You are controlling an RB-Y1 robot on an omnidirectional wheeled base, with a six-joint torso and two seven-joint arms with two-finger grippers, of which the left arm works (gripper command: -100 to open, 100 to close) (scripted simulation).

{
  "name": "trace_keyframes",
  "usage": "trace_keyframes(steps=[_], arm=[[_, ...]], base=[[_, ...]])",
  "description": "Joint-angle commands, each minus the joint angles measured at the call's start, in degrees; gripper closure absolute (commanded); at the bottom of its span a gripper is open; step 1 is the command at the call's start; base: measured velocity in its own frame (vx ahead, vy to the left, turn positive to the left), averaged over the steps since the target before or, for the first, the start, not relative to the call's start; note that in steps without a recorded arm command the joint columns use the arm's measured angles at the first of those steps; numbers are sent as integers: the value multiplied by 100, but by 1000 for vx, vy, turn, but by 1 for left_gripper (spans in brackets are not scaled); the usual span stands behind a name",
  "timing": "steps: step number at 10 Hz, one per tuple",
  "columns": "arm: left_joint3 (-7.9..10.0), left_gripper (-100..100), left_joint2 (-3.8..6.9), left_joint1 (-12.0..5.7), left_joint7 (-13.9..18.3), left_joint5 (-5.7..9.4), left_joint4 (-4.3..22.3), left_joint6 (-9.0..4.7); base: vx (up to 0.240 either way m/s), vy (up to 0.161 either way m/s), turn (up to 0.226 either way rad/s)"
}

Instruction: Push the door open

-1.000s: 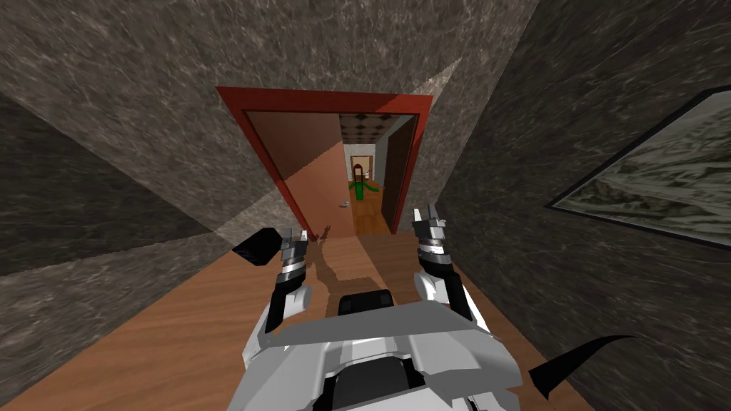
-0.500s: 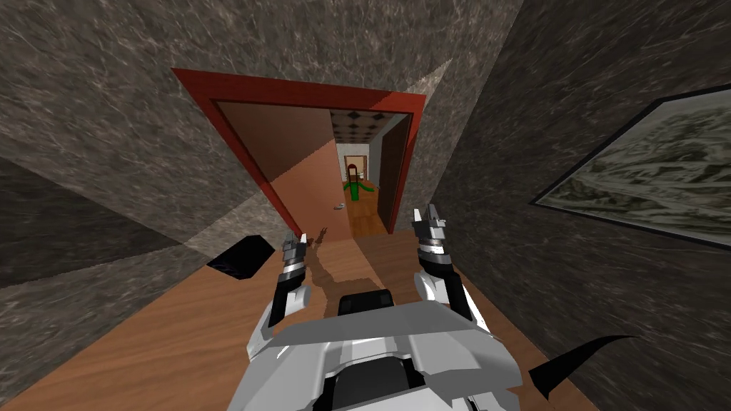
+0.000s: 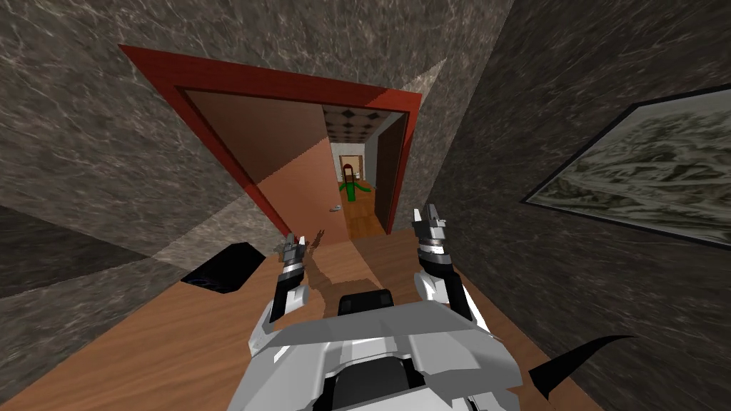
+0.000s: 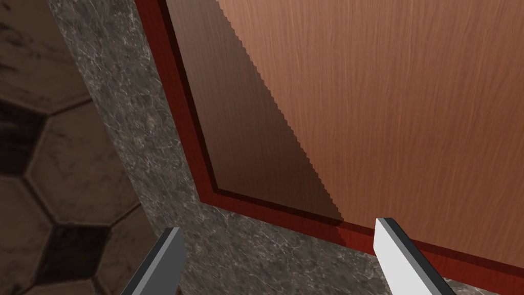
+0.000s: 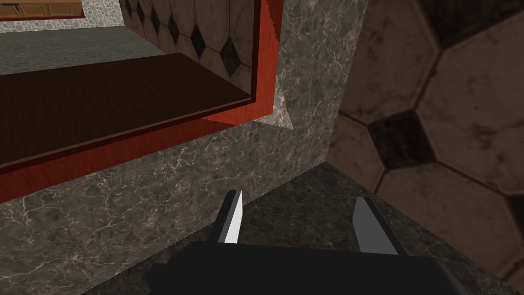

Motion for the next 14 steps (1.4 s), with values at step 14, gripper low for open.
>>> trace_keyframes(steps=[14], arm=[[945,-100,143,-888,-112,-101,2258,-308]], base=[[77,30,-131]])
